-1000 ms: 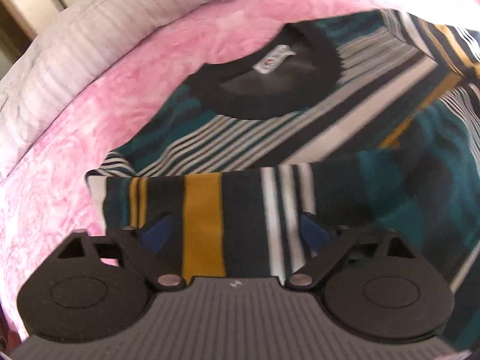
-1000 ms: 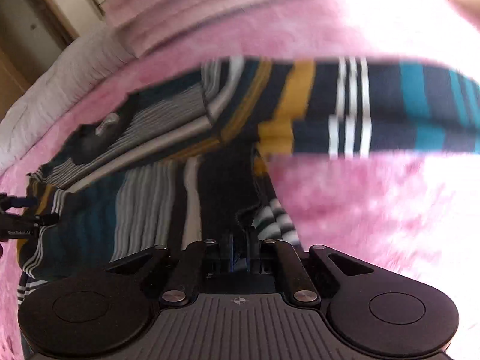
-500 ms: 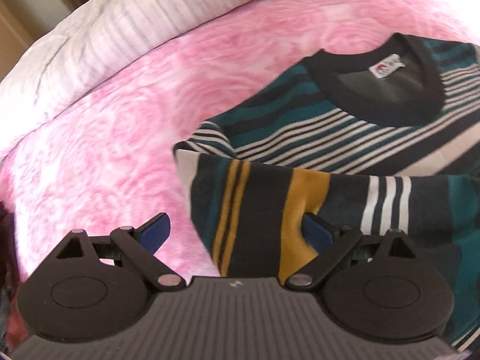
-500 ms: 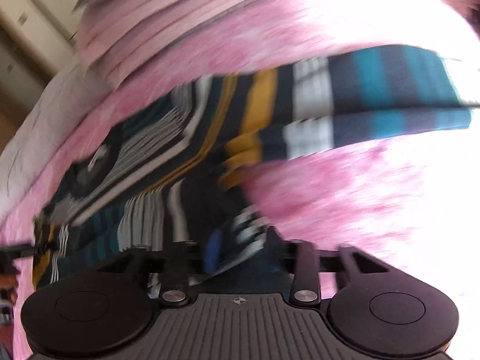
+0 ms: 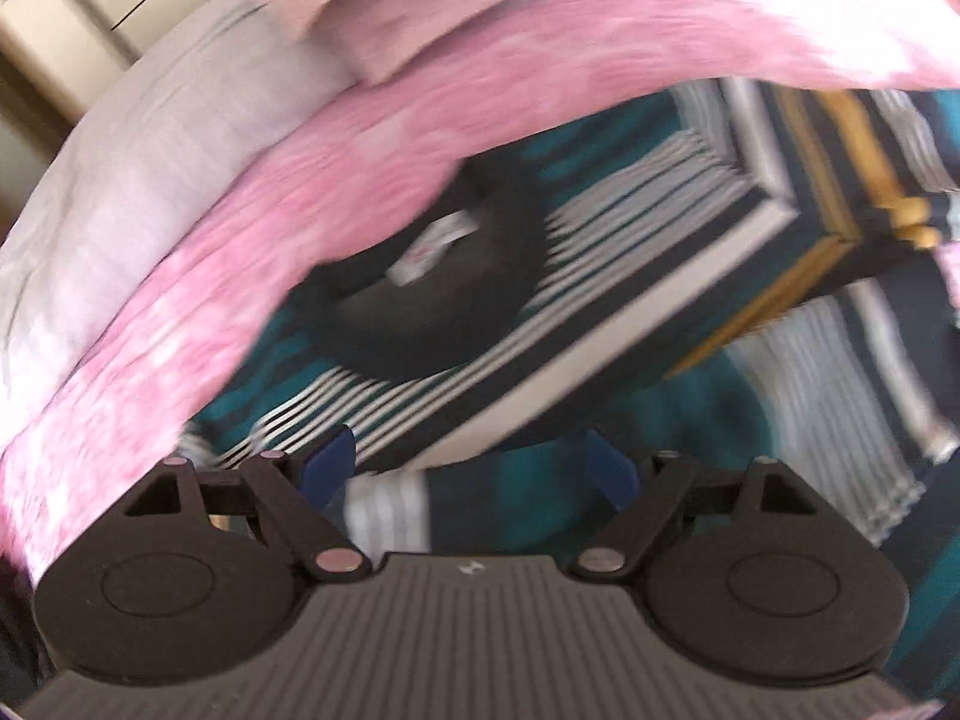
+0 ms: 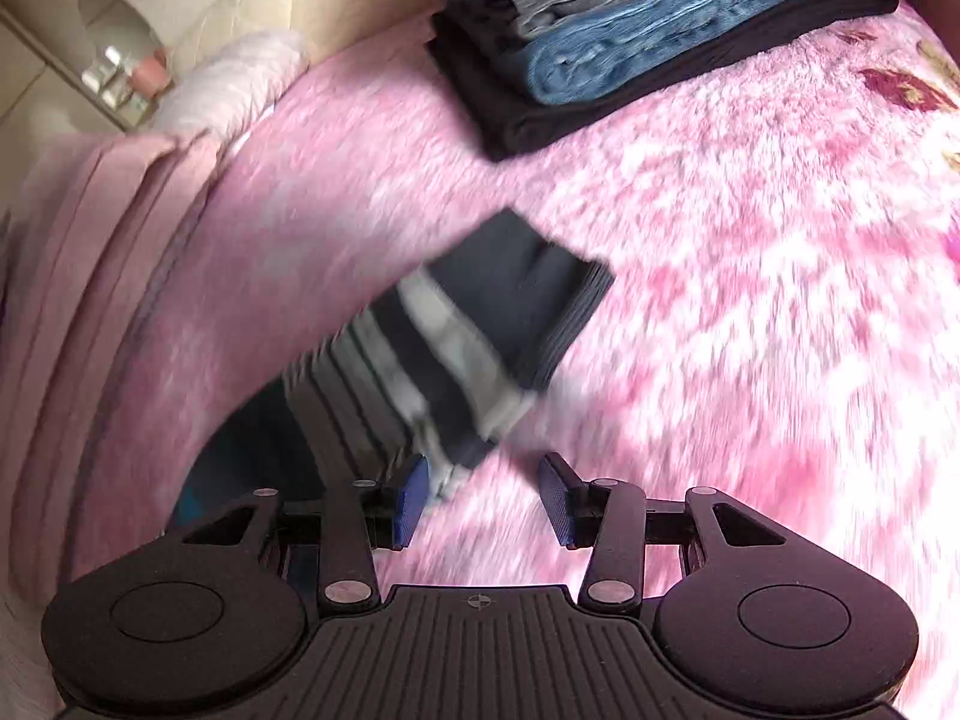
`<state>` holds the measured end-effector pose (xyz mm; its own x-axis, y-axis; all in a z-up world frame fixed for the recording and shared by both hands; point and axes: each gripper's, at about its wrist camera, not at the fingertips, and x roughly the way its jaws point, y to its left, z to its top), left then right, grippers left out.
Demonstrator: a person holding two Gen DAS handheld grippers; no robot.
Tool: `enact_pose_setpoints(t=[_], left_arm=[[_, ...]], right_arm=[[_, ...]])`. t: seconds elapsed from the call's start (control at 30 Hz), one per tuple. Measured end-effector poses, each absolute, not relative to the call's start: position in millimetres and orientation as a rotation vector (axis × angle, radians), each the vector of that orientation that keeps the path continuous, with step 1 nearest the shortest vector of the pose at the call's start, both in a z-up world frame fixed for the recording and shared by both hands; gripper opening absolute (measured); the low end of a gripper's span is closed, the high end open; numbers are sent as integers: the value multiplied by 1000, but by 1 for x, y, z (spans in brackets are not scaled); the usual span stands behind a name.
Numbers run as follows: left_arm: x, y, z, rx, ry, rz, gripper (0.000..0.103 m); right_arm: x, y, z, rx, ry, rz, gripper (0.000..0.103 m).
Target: Fold clothes
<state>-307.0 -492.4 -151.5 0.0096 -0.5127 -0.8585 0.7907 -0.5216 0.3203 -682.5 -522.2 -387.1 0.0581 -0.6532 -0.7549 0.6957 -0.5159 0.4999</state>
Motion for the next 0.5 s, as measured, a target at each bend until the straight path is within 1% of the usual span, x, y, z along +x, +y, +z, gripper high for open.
enact_pose_setpoints(t=[0.1,0.2,0.23,0.27,0.3,0.4,0.5], left_arm=[[-338,-482,-151,1331,297,-1736,82],[-347,-476,-149,1343,282,-1761,82],[-350,-474,-148,1347,277,-1770,82],[-353,-472,-147,1350,272,-1778,81],[-356,-469,-146,1354,266,-1787,81],[-349,-465,-139,1339,263,-1795,82],[-324,-460,-132,1304,279,-1786,82]], right_arm=[[-696,-529,-390,1287,6,-1648,45],[-708,-528,-394,1309,-70,-1638,44],[-711,-526,-394,1313,-85,-1639,43],[-714,-525,-391,1305,-72,-1655,19],[-713,-525,-387,1284,-39,-1678,10],[-692,-540,-364,1142,92,-1674,10],[-640,-555,-321,939,191,-1594,10]])
